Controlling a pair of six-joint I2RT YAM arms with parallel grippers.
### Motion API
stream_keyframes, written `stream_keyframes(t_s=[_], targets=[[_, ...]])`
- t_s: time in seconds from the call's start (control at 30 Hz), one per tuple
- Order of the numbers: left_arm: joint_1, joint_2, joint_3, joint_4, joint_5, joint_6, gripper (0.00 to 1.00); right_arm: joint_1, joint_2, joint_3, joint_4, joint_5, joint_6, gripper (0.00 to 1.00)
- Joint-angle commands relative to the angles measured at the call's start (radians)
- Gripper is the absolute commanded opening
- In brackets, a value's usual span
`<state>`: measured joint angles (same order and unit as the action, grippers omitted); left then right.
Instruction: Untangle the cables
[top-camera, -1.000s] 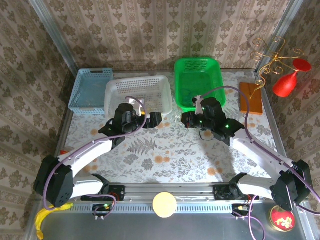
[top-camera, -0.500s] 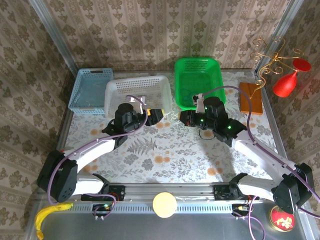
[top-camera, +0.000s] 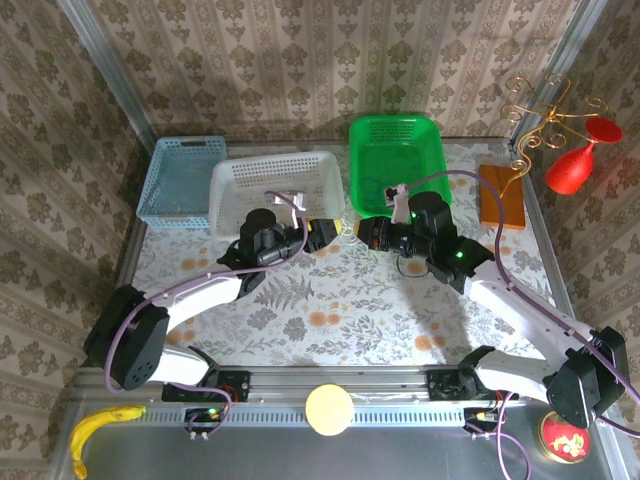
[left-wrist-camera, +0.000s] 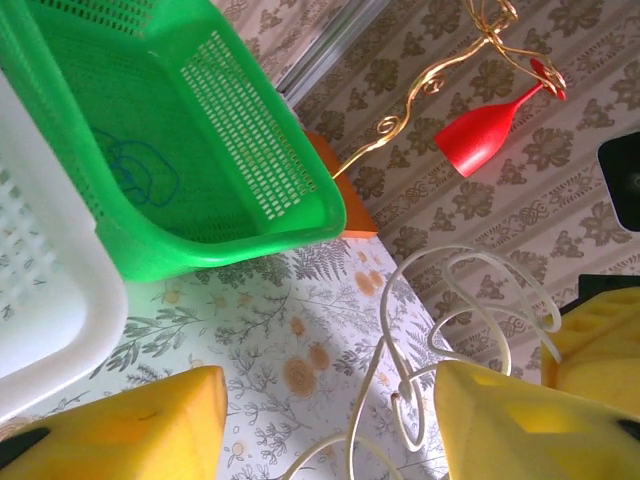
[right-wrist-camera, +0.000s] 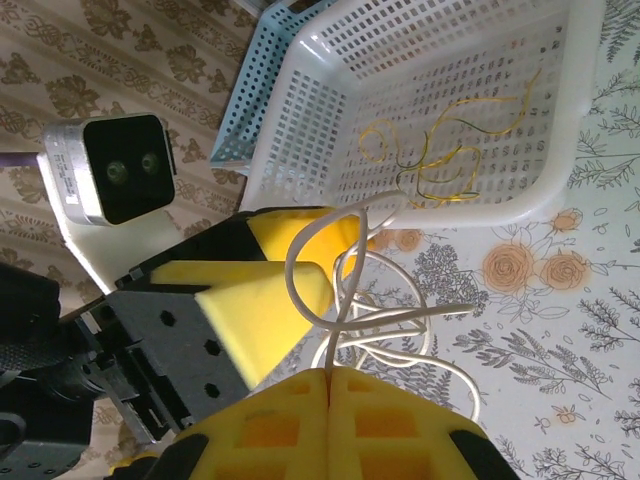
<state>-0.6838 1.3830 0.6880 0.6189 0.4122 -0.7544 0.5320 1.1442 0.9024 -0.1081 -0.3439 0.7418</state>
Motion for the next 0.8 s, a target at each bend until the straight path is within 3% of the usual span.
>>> stream_keyframes(t_s=[0.0, 0.13, 0.33, 0.53, 0.77], targets=[[-0.014, 0.023, 0.007, 0.069, 0.020, -0.019, 0.49, -0.004, -0.026, 0.033, 0.021, -0.018, 0.017, 0.00], [-0.024, 0.037, 0.008, 0.087, 0.018, -0.023, 0.36, -0.006, -0.034, 0.032, 0.014, -0.017, 0.015, 0.00], [-0.025, 0.029, 0.008, 0.080, 0.001, -0.015, 0.00, -0.024, -0.048, 0.011, 0.002, -0.006, 0.005, 0.00], [0.000, -0.039, 0.027, -0.031, -0.018, 0.040, 0.00, -0.129, -0.098, -0.082, -0.010, 0.022, 0.006, 0.00], [0.092, -0.173, 0.015, -0.154, -0.016, 0.085, 0.00, -0.301, -0.192, -0.221, -0.027, 0.028, 0.036, 0.00]])
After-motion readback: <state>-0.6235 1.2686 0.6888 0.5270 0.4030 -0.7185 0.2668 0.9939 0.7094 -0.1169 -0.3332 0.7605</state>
